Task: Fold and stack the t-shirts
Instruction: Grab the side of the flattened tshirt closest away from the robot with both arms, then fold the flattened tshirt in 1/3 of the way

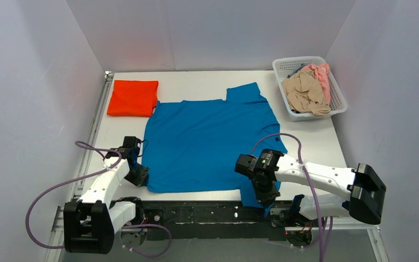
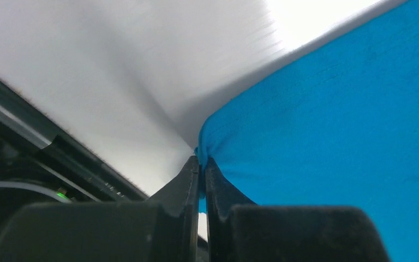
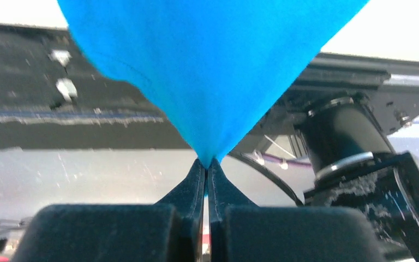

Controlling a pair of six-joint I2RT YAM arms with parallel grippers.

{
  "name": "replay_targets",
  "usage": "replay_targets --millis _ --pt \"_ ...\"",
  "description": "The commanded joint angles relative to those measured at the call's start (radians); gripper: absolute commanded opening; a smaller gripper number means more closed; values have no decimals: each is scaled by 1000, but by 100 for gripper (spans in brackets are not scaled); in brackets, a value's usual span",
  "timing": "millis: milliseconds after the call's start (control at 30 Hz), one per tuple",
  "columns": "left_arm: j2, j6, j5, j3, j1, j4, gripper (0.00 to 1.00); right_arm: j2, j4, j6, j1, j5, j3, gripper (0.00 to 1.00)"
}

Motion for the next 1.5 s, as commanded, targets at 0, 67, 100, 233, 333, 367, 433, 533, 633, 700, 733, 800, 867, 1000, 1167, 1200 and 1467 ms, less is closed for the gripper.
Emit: replay_targets --millis 0,67,100,233,333,367,433,533,633,700,733,800,867,1000,1167,1200,1467 --pt "-101 -14 13 -60 2 -270 0 -93 -186 -46 5 -128 17 1" --pt "-137 -14 15 -69 2 -292 0 -112 -180 -54 5 -169 6 1" --pt "-153 -12 18 -69 2 -302 0 -119 -173 -60 8 -183 1 1" --pt "-184 -4 33 -63 2 -328 0 -126 -159 -55 5 -107 18 1" --pt "-174 -6 51 -37 2 -329 0 -89 -154 -71 -18 -19 71 1" --pt "-169 -4 51 -22 1 -330 0 -77 -155 -73 -33 16 90 1" --pt "-157 -5 38 11 2 -332 0 -68 -138 -91 -77 66 127 1" --pt "-125 -10 31 56 2 -331 0 -75 -96 -130 -156 118 177 1" --pt "-67 -20 31 100 2 -326 0 -87 -38 -187 -233 130 218 1" --pt "-21 -22 32 134 2 -332 0 -83 1 -238 -280 110 246 1" --pt "-2 -22 32 153 2 -332 0 -77 15 -256 -295 106 257 1" --pt "33 -28 29 181 1 -326 0 -62 33 -284 -324 126 279 1" --pt "58 -36 22 203 2 -324 0 -43 40 -300 -363 160 304 1" --pt "110 -47 2 248 3 -335 0 -5 77 -357 -456 163 349 1" --pt "196 -49 -2 321 8 -378 0 59 105 -419 -531 128 413 1" --pt "210 -50 -3 334 11 -383 0 72 110 -432 -542 124 427 1" --pt "326 -50 -13 424 24 -407 0 214 123 -502 -631 73 545 1"
